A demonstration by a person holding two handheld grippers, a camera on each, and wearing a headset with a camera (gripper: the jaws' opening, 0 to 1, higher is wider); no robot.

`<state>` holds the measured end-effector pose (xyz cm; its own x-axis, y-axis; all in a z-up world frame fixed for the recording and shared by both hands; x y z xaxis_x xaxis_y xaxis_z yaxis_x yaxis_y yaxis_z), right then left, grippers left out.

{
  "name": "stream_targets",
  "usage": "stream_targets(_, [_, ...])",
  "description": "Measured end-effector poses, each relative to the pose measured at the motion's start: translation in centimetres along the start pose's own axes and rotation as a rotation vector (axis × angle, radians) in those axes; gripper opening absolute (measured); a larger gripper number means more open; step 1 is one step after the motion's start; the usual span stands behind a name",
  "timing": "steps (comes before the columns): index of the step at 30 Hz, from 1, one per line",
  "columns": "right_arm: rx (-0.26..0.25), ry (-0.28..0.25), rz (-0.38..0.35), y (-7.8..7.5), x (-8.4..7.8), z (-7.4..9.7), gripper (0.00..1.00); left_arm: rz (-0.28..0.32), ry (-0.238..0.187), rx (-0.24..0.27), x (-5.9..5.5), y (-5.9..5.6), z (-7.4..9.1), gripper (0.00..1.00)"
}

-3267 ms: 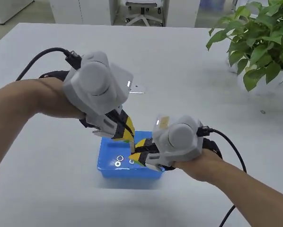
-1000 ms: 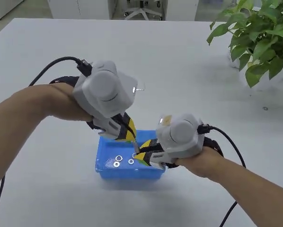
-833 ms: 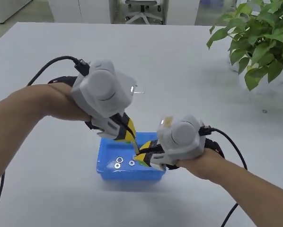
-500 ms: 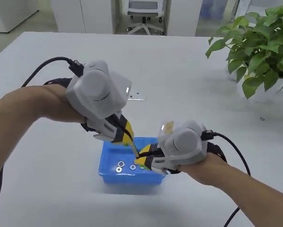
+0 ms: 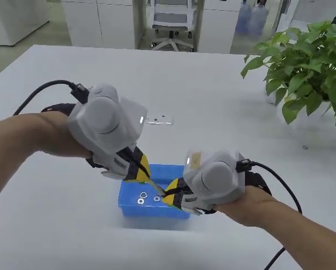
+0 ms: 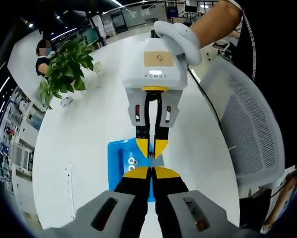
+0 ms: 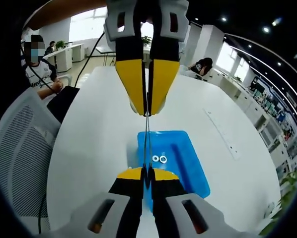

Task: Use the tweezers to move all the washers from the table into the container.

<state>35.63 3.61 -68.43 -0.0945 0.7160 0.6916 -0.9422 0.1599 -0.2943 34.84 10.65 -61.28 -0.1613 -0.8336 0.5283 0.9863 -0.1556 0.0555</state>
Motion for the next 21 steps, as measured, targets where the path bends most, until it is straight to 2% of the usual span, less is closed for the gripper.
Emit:
stream_targets(9, [0.039,0.03,0.03,1.8,-0.4,0.3,0.05,0.027,0.013,-0.007,-1.5,-1.8,-1.2,0.05])
stream_targets(21, [0.067,0.045,0.034,2.7,-1.2,0.8,0.05,0.055,0.019,-0.017,-2.7,-2.5,-2.7,0.05])
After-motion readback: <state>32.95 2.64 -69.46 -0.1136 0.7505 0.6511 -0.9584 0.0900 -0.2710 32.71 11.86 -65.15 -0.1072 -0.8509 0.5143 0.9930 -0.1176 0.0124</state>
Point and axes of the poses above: the centre of the closed fingertips' face, and the gripper's own axes: z roughly backward along the fingers, y roughly to its left, x roughly out of its top, the point moved 5 cm from there along z, roughly backward along the fingers, and after that the axes turned 8 degrees about -x, right-handed, at the moved point
